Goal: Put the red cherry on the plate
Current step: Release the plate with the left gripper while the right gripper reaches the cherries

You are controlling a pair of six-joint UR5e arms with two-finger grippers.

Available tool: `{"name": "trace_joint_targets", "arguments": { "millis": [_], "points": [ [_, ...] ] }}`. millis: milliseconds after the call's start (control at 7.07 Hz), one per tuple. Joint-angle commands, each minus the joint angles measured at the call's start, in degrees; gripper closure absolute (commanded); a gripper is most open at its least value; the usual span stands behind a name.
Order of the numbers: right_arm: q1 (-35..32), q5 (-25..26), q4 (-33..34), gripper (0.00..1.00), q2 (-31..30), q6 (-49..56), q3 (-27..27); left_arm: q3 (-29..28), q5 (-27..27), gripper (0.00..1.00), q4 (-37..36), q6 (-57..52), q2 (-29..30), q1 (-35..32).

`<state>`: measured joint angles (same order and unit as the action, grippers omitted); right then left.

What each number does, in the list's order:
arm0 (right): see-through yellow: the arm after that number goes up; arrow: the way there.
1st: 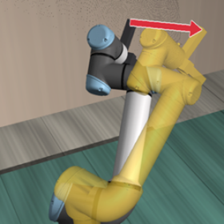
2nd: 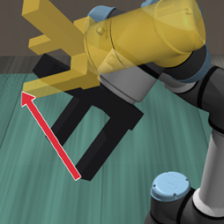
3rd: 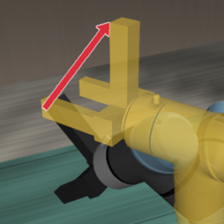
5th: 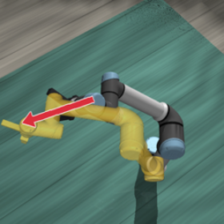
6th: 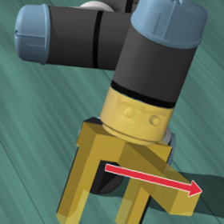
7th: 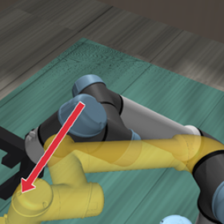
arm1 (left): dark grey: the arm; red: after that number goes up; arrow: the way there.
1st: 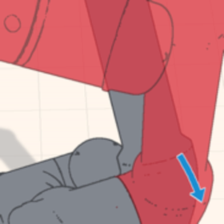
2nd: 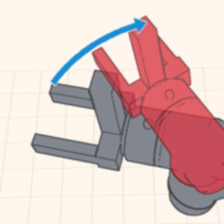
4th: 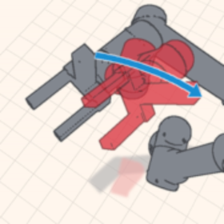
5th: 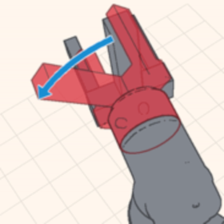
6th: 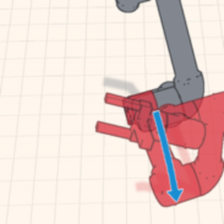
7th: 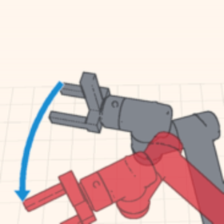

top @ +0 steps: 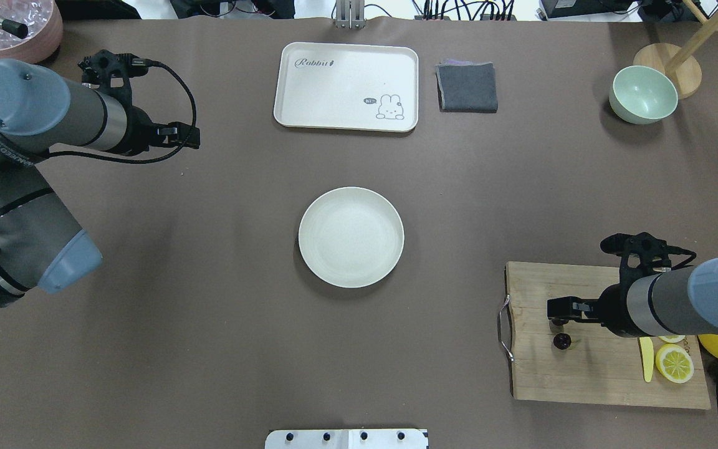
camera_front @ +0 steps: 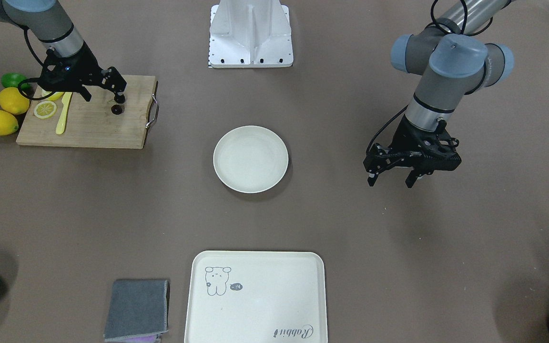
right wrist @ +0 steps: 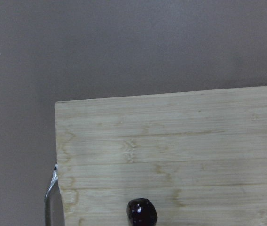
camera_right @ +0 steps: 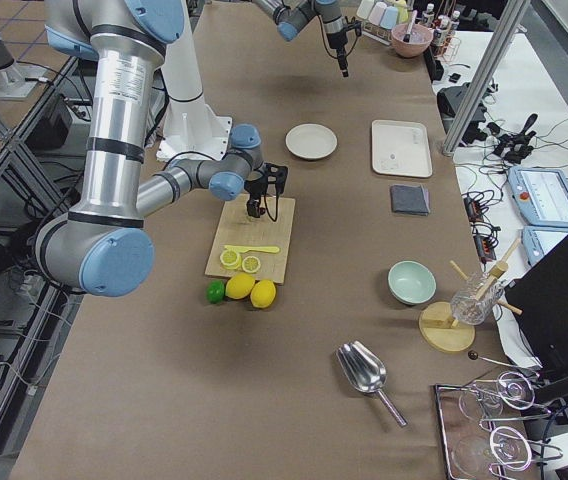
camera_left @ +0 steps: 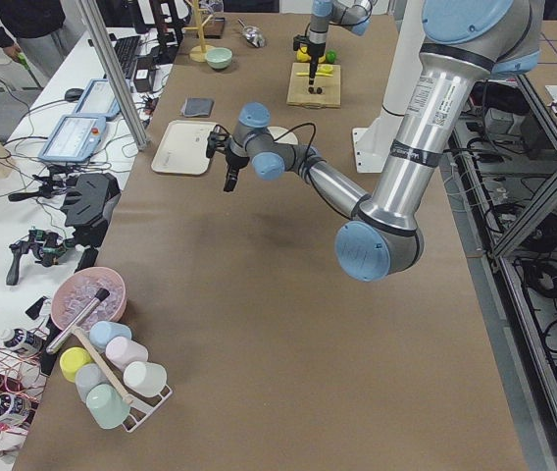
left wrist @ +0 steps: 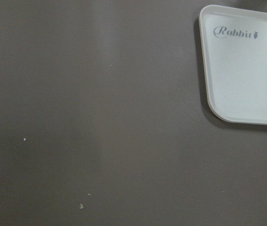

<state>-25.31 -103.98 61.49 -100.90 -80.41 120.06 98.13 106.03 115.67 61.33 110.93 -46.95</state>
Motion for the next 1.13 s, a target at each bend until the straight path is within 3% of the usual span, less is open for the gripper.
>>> {"name": "trace_joint_targets", "arguments": {
  "millis": [0, 142, 425, 566, 849, 991],
  "points": [
    [1.1, 1.1, -0.8, 0.1, 0.3, -0.6, -1.0, 0.0, 0.0, 0.02, 0.0, -0.2, -0.4, -0.2],
    [1.1, 1.2, -0.8, 0.21, 0.8, -0.6, -1.1, 0.0, 0.0, 0.02, 0.0, -0.2, -0.9, -0.2],
    [1.0, 1.2, -0.8, 0.21, 3.6, -0.5, -4.6, 0.0, 0.0, 0.02, 0.1, -0.2, -1.1, -0.2],
    [0.9, 1.2, -0.8, 0.35, 3.4, -0.5, -4.6, 0.1, 0.0, 0.02, 0.1, -0.2, -1.2, -0.2],
    [0.3, 1.2, -0.8, 0.91, 2.9, -0.4, -3.8, 0.2, 0.1, 0.02, 0.1, -0.2, -1.2, -0.2],
    [-0.1, 1.2, -0.7, 1.0, 2.8, -0.4, -3.7, 0.2, 0.1, 0.02, 0.1, -0.2, -1.2, -0.2]
  ]
}}
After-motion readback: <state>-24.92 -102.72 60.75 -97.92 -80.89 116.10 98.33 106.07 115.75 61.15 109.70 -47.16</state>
